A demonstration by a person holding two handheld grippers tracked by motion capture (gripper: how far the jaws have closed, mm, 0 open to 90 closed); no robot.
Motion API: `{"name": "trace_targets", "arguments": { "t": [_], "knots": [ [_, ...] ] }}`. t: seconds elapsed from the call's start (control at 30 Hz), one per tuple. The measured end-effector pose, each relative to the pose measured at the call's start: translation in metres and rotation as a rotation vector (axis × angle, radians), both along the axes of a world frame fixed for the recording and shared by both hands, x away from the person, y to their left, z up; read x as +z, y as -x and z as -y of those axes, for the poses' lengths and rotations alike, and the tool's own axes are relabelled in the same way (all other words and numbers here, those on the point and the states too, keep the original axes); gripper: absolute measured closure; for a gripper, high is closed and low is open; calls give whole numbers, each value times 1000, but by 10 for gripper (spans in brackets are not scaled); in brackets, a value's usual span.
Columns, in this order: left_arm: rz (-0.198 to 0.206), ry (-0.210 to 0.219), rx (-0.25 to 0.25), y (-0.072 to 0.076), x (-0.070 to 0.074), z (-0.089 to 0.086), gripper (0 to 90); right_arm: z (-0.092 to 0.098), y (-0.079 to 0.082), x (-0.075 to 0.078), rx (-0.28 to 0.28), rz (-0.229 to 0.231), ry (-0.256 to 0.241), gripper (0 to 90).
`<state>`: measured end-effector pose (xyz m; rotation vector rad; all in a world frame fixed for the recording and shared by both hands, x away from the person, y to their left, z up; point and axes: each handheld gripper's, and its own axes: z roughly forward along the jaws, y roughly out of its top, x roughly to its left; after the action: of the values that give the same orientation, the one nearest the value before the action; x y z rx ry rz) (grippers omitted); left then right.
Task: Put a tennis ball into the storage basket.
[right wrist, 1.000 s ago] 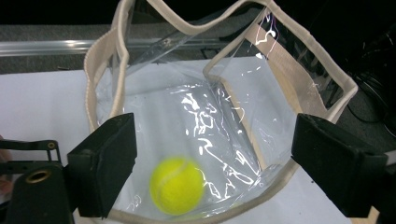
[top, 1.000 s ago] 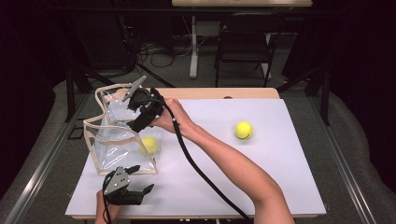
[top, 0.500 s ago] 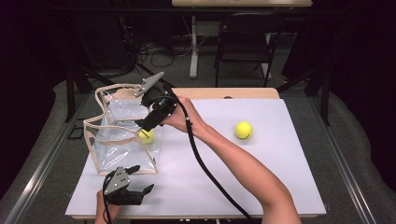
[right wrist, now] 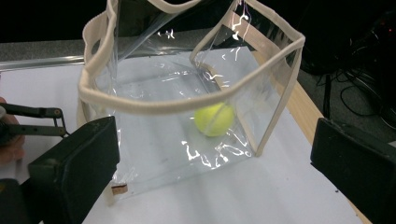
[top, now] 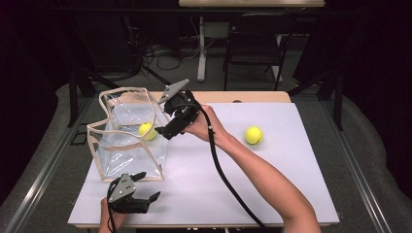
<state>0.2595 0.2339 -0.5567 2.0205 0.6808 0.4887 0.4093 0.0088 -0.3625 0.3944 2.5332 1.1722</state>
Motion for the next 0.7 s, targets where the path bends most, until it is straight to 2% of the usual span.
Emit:
{"name": "trace_targets", "arguments": {
  "t": [0.7],
  "knots": [
    [1, -2, 0, 0, 0, 0, 160, 36, 0, -34, -56, -26, 25, 6]
  ]
}}
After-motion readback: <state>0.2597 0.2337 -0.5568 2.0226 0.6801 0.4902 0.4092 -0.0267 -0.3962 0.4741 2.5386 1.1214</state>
